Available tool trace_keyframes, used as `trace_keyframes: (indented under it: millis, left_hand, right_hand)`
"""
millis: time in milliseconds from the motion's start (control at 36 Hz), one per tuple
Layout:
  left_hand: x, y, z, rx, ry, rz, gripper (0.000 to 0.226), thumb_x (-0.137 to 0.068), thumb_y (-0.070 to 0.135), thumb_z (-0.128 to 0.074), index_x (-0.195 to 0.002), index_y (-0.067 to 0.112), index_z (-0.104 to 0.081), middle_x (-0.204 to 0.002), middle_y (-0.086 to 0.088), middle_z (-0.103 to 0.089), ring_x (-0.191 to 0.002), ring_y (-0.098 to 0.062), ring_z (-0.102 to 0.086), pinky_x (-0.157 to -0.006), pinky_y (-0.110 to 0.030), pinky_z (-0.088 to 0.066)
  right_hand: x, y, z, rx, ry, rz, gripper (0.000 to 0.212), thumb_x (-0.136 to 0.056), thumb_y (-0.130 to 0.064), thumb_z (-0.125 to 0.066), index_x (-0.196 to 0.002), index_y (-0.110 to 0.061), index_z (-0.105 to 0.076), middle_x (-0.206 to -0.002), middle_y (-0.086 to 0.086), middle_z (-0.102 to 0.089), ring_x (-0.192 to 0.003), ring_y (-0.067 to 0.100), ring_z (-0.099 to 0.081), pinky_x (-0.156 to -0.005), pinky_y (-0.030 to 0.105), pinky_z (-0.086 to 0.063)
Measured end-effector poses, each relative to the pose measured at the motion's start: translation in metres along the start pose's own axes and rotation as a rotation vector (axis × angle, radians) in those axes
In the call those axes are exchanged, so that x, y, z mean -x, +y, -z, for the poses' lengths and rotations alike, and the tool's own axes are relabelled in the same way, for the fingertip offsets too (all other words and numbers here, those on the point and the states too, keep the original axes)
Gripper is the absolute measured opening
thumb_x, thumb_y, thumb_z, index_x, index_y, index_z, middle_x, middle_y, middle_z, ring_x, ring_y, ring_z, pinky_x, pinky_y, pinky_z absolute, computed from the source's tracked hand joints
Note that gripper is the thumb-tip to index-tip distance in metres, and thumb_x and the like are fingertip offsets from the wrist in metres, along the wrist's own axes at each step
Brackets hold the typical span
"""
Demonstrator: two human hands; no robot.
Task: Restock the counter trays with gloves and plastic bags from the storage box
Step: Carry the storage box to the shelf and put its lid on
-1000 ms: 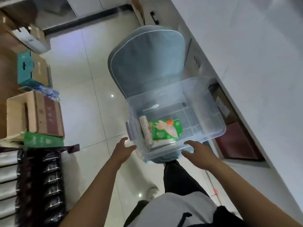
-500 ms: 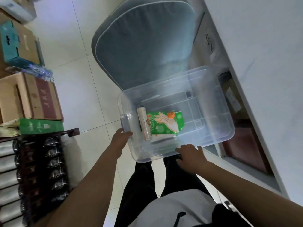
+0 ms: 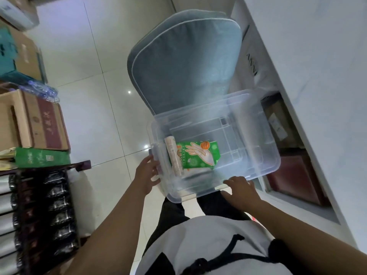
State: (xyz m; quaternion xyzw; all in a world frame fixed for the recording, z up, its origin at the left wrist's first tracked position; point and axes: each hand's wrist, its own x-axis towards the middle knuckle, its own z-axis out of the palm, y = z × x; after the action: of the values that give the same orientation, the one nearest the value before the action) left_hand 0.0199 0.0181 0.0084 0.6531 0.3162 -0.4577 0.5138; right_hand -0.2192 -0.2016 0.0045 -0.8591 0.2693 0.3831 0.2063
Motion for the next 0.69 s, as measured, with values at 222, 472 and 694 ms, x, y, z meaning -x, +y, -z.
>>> trace_keyframes:
  millis: [222, 472, 694]
  left_hand:
    - [0.019, -0.003, 0.054, 0.016, 0.086, -0.041, 0.048, -0.086, 0.003, -0.061, -0.126, 0.030, -0.064, -0.108, -0.010, -0.070, -0.091, -0.026, -0.064, -0.090, -0.049, -0.052]
    - [0.034, -0.002, 0.081, 0.037, 0.181, -0.062, 0.047, -0.086, 0.008, -0.062, -0.126, 0.032, -0.065, -0.097, -0.002, -0.072, -0.087, -0.022, -0.063, -0.074, -0.037, -0.051]
    - [0.032, 0.004, 0.081, -0.019, 0.221, -0.057, 0.048, -0.078, 0.015, -0.061, -0.120, 0.037, -0.068, -0.108, -0.001, -0.072, -0.092, -0.022, -0.065, -0.076, -0.039, -0.051]
  right_hand:
    - [-0.043, -0.011, 0.054, -0.334, 0.399, 0.051, 0.064, -0.092, -0.046, -0.058, -0.149, -0.023, -0.039, -0.152, 0.013, -0.040, -0.140, 0.032, -0.034, -0.113, 0.047, -0.028]
    - [-0.138, 0.007, 0.121, -0.996, 0.276, -0.352, 0.074, -0.085, -0.051, -0.060, -0.149, -0.024, -0.034, -0.150, 0.015, -0.042, -0.132, 0.040, -0.045, -0.110, 0.050, -0.038]
    - [-0.151, 0.024, 0.124, -1.092, 0.213, -0.449, 0.048, -0.084, -0.046, -0.063, -0.106, -0.004, -0.067, -0.076, 0.008, -0.060, -0.067, 0.026, -0.055, -0.072, 0.033, -0.047]
